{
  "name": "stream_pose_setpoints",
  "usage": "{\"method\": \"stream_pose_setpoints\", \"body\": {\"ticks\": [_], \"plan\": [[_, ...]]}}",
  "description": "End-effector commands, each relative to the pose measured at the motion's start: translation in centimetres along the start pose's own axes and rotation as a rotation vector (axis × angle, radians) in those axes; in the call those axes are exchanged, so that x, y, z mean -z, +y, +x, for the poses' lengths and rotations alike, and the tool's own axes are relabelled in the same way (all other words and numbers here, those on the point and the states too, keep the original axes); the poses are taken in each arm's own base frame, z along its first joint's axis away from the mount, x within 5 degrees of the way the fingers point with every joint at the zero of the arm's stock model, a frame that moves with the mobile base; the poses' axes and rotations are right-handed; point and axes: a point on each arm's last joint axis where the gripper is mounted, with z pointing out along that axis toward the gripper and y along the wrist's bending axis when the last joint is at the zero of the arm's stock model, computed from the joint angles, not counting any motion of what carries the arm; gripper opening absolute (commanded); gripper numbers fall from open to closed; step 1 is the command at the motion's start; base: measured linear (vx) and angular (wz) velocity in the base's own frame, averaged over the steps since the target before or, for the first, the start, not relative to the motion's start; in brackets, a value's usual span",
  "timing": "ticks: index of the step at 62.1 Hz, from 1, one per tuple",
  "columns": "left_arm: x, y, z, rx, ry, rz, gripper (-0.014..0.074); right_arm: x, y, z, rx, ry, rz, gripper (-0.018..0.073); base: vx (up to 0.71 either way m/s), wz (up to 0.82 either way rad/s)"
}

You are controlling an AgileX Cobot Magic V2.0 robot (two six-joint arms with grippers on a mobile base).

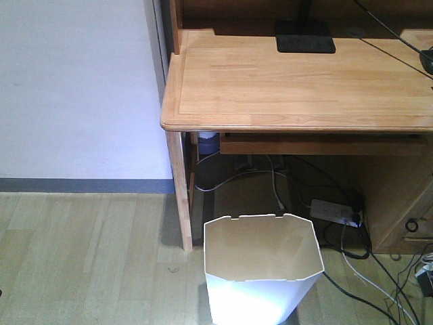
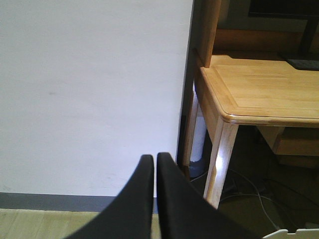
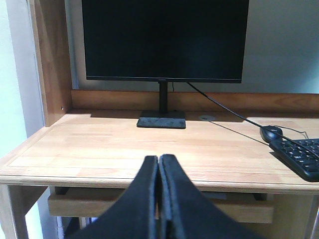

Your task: Move trash bin to bedside with robot

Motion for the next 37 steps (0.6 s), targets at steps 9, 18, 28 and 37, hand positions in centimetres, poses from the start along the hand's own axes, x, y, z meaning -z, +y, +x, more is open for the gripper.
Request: {"method": "stream_pose_setpoints", "body": {"ticks": [9,18,28,37], "plan": [[-0.05,0.01,-0.07,0.01,-0.063,0.004,-0.0006,0.09,0.02,-0.49,0.016,-0.078,-0.001,-0.0009,0.0,0.0],[-0.05,0.01,-0.06,0.01,-0.062,0.004,-0.0006,0.09,0.02,-0.49,0.016,-0.078,-0.001,-0.0009,0.0,0.0],[-0.05,0.01,-0.06,0.01,-0.062,0.004,-0.0006,0.09,0.02,-0.49,0.016,-0.078,-0.001,-0.0009,0.0,0.0],[-0.05,0.01,-0.06,0.01,-0.062,0.004,-0.0006,0.09,0.02,-0.49,0.016,-0.078,-0.001,-0.0009,0.0,0.0]]}}
